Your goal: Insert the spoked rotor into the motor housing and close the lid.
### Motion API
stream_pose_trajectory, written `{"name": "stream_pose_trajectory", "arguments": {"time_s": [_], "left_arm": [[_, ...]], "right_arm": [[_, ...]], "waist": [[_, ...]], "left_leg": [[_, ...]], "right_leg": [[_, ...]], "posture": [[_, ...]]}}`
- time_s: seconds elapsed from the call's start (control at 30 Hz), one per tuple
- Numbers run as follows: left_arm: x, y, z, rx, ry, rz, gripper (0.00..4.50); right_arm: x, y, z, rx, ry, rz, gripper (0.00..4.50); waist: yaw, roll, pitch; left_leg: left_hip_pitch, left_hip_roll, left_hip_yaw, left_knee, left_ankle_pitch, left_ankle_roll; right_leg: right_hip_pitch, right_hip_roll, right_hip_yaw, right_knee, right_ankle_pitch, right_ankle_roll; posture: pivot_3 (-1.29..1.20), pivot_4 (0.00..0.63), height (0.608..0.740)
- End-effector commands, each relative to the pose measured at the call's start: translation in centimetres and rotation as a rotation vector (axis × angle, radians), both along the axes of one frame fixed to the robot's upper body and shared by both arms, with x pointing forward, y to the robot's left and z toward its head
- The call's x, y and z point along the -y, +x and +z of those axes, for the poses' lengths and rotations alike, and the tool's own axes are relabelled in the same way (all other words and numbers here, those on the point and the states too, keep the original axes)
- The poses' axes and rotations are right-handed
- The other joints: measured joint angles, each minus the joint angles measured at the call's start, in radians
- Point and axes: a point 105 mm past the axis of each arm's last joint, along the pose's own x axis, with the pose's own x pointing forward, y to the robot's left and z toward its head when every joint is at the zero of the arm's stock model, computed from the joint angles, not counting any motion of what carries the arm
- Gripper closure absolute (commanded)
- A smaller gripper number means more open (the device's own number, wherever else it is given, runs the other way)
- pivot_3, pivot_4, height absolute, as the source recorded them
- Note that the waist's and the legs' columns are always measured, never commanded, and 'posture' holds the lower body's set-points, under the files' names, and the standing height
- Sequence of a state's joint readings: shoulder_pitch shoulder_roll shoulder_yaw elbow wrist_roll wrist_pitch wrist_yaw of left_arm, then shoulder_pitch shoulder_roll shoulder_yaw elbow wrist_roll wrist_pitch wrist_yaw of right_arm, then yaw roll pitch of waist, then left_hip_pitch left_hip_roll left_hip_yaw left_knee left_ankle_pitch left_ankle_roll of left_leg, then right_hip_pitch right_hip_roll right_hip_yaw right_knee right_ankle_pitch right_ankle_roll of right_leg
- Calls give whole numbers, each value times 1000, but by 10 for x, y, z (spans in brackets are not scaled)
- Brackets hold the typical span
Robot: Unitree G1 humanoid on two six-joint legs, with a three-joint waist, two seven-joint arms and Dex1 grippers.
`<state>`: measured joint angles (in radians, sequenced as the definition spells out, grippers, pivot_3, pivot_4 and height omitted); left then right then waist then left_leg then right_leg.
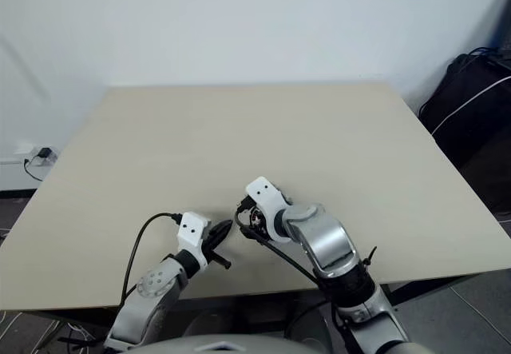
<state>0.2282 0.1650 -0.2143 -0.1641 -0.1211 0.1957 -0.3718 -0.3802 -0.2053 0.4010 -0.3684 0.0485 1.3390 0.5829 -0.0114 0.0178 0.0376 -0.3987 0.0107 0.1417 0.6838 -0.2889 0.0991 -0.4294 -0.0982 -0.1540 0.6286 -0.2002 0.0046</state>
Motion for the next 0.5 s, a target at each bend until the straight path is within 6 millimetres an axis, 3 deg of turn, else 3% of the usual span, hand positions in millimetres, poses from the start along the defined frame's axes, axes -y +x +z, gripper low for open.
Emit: {"name": "stream_pose_trajectory", "arguments": {"time_s": [0.03,0.27,0.5], "left_arm": [[2,3,10,38,-8,-6,4500],[3,4,8,36,-13,-7,4500],[3,4,9,37,-13,-9,4500]], "right_arm": [[-5,-3,22,137,-21,154,1198],[20,-21,11,310,-319,558,1198],[28,-20,4,348,-404,675,1198]], "waist": [[1,0,0],[1,-1,1],[3,-3,2]], "left_leg": [[0,0,0,0,0,0],[0,0,0,0,-1,2],[0,1,0,1,-1,1]], "right_leg": [[0,0,0,0,0,0],[0,0,-1,-2,0,0],[1,0,-1,-1,0,0]], "posture": [[0,0,740],[0,0,740],[0,0,740]]}}
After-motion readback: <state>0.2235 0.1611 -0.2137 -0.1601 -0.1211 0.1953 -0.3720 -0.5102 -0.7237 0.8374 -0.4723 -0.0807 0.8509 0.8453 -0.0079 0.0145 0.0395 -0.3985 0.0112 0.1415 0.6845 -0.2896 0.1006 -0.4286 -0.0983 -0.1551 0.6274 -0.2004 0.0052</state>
